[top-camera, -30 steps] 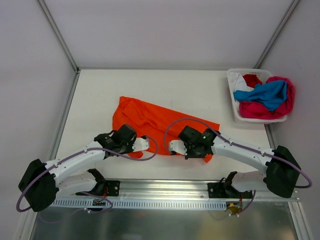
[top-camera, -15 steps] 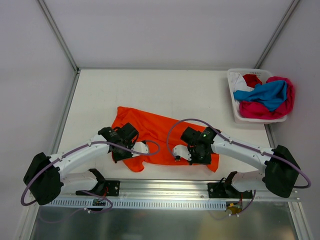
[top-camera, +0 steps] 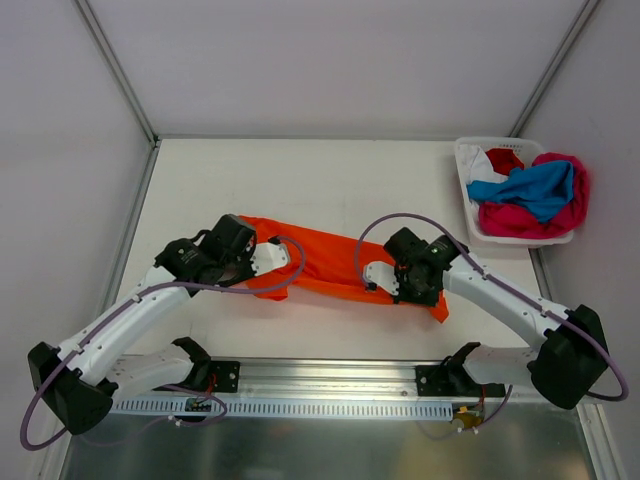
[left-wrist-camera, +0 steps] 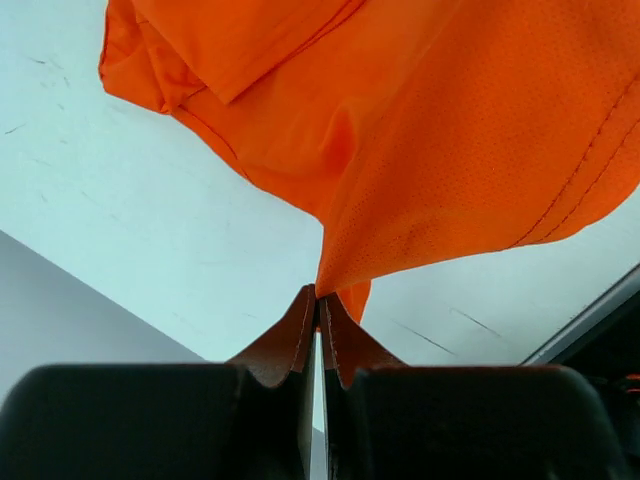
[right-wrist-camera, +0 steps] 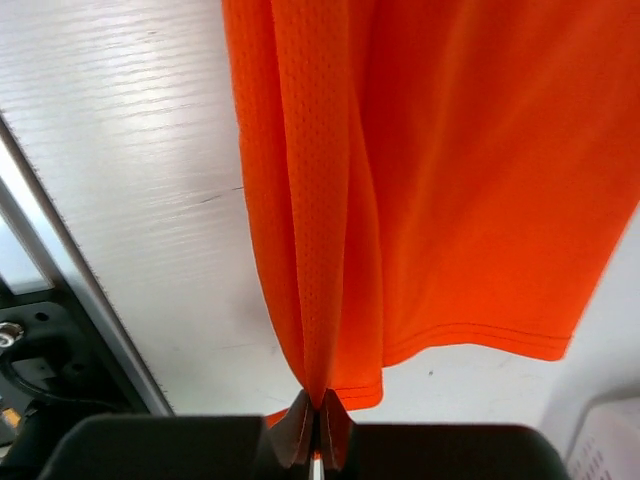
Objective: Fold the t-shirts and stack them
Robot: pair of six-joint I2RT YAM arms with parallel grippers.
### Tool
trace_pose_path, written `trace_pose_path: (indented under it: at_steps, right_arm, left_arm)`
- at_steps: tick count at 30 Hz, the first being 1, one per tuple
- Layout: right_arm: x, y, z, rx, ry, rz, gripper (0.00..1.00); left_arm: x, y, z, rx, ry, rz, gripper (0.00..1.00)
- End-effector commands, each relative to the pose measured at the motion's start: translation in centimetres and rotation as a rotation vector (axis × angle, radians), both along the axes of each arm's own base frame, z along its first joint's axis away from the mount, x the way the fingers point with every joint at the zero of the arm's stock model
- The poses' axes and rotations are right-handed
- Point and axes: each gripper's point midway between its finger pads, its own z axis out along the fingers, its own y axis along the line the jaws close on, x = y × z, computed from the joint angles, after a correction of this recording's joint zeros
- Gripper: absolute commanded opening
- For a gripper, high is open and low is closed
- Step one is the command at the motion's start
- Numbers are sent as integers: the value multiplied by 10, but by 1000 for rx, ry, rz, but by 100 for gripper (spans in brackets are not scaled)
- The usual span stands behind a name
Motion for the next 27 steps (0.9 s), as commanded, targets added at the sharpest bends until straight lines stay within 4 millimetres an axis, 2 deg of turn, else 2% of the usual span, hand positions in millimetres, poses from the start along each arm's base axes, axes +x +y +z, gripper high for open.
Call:
trace_pose_path:
  at_steps: [1, 4, 9, 15, 21, 27]
  right_arm:
    - [15, -10, 17, -26, -68, 7, 0]
    - [33, -8, 21, -16, -143, -11, 0]
    - [73, -1, 23, -7, -300, -41, 0]
    - [103, 0, 17, -42, -390, -57, 0]
    - [122, -2, 12, -73, -418, -60, 0]
    - [128, -4, 2, -92, -411, -60, 0]
  left_arm:
    - [17, 13, 10, 70, -82, 33, 0]
    - [29, 15, 3, 102, -120, 50, 0]
    - [54, 6, -10, 108, -190, 66, 0]
    - [76, 6, -28, 173, -244, 67, 0]
    - [94, 9, -36, 188, -289, 87, 0]
    - [109, 18, -37, 182, -337, 134, 0]
